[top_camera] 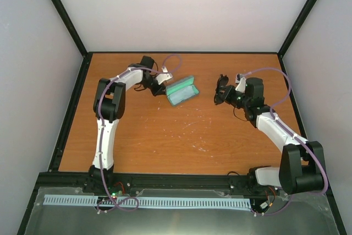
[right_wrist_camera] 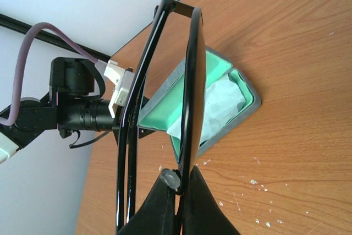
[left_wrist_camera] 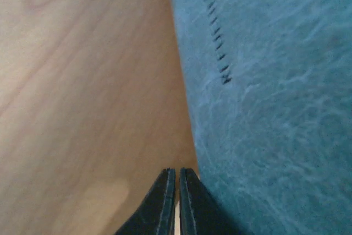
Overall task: Organize the sunglasses
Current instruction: Adjust the sunglasses case at the center of the board.
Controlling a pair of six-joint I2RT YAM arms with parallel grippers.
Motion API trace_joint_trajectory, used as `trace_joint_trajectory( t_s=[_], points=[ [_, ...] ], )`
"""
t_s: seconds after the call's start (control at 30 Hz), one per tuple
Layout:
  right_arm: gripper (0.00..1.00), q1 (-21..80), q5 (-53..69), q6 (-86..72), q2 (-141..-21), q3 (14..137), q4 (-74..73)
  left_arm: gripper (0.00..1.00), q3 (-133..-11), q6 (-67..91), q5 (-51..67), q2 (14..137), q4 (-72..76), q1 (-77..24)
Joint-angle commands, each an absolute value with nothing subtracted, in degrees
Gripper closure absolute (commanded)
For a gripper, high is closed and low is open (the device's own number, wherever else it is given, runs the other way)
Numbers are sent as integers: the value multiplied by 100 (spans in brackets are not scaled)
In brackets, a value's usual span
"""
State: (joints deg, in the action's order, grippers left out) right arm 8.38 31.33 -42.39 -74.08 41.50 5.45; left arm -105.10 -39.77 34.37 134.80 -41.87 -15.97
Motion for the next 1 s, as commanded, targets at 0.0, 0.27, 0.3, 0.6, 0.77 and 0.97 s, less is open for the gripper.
trace_joint_trajectory(
  t_s=[0.0, 0.27, 0.3, 0.6, 0.77, 0.97],
  points=[
    [97, 1020, 2996, -4112, -7480, 4105, 715, 94, -10095, -3777, 3779, 12986, -4131, -1606],
    [97, 1493, 2759, -4382, -7938, 4055, 1157, 94, -9554, -3274, 4462, 12567, -3794, -1645],
    [97, 1554, 2727, -4428, -8028, 4073, 1228, 94, -9554, -3239, 4514, 12554, -3797, -1664],
    [97, 1912, 2337, -4832, -8884, 4305, 1773, 94, -9428, -3007, 4664, 12565, -3529, -1898],
    [97, 2106, 2235, -4915, -9368, 4536, 2049, 94, -9413, -2901, 4735, 12596, -3426, -2039],
    [97, 2251, 2289, -4788, -10030, 5082, 2066, 94, -9435, -2841, 4737, 12565, -3375, -2057]
  ],
)
